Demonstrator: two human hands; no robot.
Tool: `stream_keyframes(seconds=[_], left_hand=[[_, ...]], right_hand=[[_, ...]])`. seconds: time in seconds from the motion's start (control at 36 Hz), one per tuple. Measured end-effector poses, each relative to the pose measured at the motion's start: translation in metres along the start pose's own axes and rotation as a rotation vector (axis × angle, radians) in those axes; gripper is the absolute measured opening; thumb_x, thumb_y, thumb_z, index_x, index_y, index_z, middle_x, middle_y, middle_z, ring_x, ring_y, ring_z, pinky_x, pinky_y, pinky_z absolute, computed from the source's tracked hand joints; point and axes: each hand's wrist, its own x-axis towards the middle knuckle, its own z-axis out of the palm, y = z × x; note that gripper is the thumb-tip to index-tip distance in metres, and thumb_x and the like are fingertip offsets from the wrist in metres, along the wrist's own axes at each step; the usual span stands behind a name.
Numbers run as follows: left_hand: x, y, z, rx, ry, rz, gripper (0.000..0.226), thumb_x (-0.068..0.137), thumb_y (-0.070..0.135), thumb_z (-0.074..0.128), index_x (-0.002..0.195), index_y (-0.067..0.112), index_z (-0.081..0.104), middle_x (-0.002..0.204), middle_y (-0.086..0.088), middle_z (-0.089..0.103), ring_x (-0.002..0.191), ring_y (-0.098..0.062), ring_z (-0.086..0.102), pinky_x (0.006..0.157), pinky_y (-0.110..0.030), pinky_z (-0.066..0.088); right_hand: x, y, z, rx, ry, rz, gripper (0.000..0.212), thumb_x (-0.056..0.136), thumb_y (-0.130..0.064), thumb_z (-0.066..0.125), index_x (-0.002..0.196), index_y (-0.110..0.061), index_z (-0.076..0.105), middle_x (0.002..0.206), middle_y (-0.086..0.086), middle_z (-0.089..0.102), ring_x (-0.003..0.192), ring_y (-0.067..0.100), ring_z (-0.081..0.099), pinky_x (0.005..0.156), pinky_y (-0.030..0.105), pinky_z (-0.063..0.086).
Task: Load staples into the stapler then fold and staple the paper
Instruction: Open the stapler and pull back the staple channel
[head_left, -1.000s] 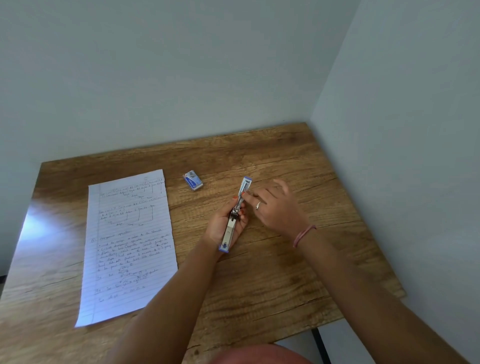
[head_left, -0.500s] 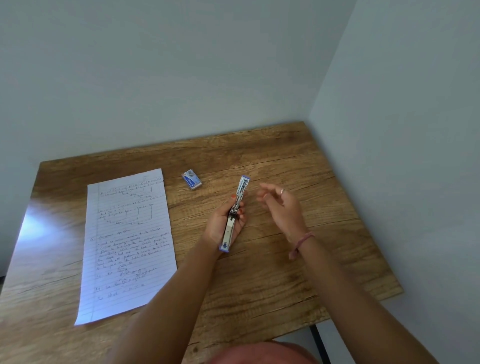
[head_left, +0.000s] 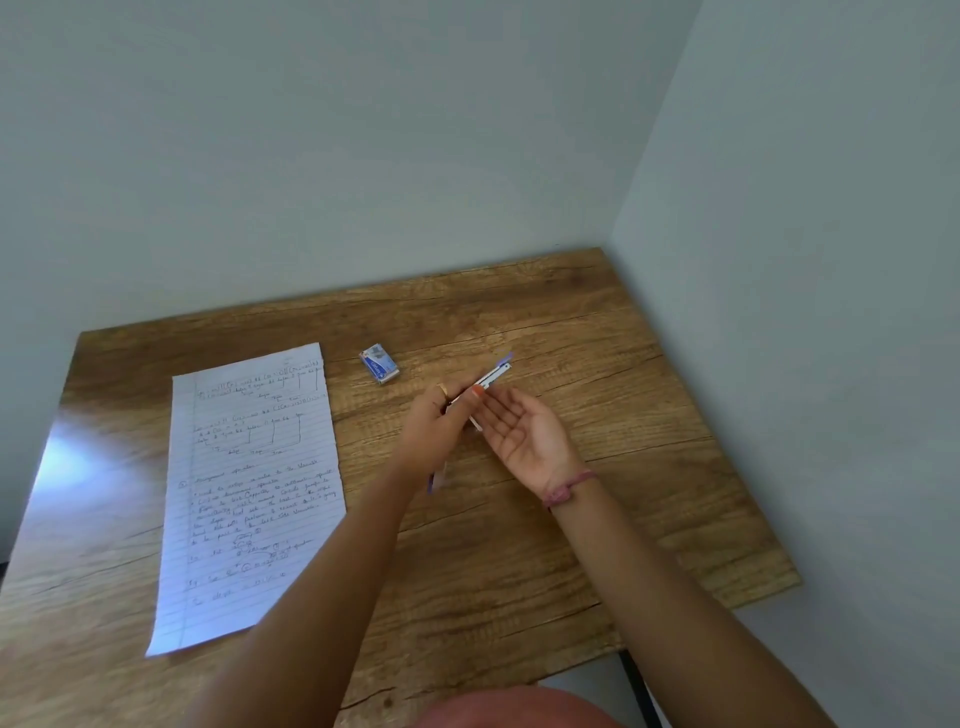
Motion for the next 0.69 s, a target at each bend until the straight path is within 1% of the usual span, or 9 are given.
stream_keyframes(seconds=[0.06,0.08,0.17,0.31,0.39,0.47,0.53,0.58,0.69], left_hand=[[0.003,0.004,-0.004,0.322,0.008,0.172,0.031,0.098,0.017,0.053,0.128,0.021,0.061,0.107,0.005,0.062,0.108,-0.015,0.057,0.092,-0.025,0.045],[0.003,0.006,-0.006,0.419,0.008,0.248,0.033,0.097,0.015,0.054,0.130,0.018,0.060,0.105,0.002,0.060,0.104,-0.017,0.057,0.089,-0.019,0.044],[0.005,0.010,-0.009,0.579,-0.019,0.414,0.034,0.095,0.008,0.056,0.129,0.008,0.059,0.104,-0.005,0.059,0.095,-0.016,0.058,0.080,-0.005,0.039],[0.004,0.013,-0.011,0.678,-0.025,0.528,0.033,0.094,0.006,0.057,0.127,0.004,0.060,0.103,-0.008,0.062,0.096,-0.018,0.060,0.087,-0.025,0.048],[0.004,0.014,-0.011,0.694,0.004,0.539,0.033,0.093,0.005,0.058,0.126,0.005,0.061,0.105,-0.006,0.063,0.096,-0.015,0.060,0.084,-0.015,0.044],[0.004,0.012,-0.011,0.595,0.094,0.438,0.029,0.094,0.008,0.059,0.122,0.007,0.064,0.107,0.000,0.063,0.095,-0.006,0.057,0.082,-0.003,0.040],[0.005,0.010,-0.012,0.417,0.178,0.247,0.026,0.095,0.018,0.058,0.120,0.014,0.065,0.097,0.004,0.066,0.082,-0.002,0.058,0.073,-0.009,0.046],[0.004,0.007,-0.012,0.131,0.227,0.033,0.022,0.096,0.023,0.058,0.115,0.016,0.066,0.087,-0.001,0.068,0.069,-0.006,0.058,0.063,-0.020,0.050],[0.001,0.001,-0.016,-0.246,0.259,-0.159,0.015,0.097,0.019,0.054,0.102,0.012,0.066,0.088,-0.004,0.068,0.068,-0.009,0.058,0.067,-0.025,0.050]], right_hand=[[0.002,0.000,0.003,0.035,0.001,0.007,0.026,0.101,-0.015,0.045,0.098,0.002,0.064,0.086,0.015,0.074,0.076,0.022,0.074,0.068,0.030,0.061],[0.002,0.000,0.004,0.047,0.002,0.010,0.025,0.100,-0.014,0.045,0.096,0.002,0.063,0.083,0.015,0.073,0.074,0.022,0.074,0.067,0.031,0.061],[0.004,-0.001,0.007,0.057,0.012,0.009,0.024,0.100,-0.013,0.045,0.094,0.002,0.063,0.082,0.014,0.070,0.070,0.020,0.072,0.064,0.030,0.061],[0.006,-0.002,0.007,0.024,0.020,0.004,0.023,0.099,-0.012,0.044,0.094,0.000,0.063,0.085,0.012,0.065,0.072,0.017,0.065,0.071,0.029,0.059],[0.005,-0.002,0.007,0.023,0.001,0.006,0.023,0.099,-0.011,0.045,0.095,0.002,0.064,0.084,0.013,0.067,0.074,0.019,0.068,0.071,0.030,0.060],[0.005,-0.003,0.006,0.009,-0.031,0.012,0.030,0.101,-0.015,0.042,0.102,0.005,0.064,0.088,0.018,0.073,0.079,0.023,0.073,0.075,0.033,0.061],[0.006,-0.005,0.004,-0.053,-0.019,0.002,0.037,0.103,-0.022,0.038,0.113,0.005,0.061,0.101,0.019,0.071,0.092,0.024,0.071,0.079,0.033,0.059],[0.007,-0.008,0.001,-0.117,0.010,-0.020,0.041,0.103,-0.030,0.037,0.117,0.001,0.059,0.110,0.015,0.069,0.101,0.023,0.067,0.083,0.031,0.054],[0.008,-0.013,-0.004,-0.231,0.027,-0.078,0.048,0.103,-0.039,0.032,0.127,-0.003,0.055,0.123,0.012,0.064,0.115,0.021,0.059,0.099,0.031,0.044]])
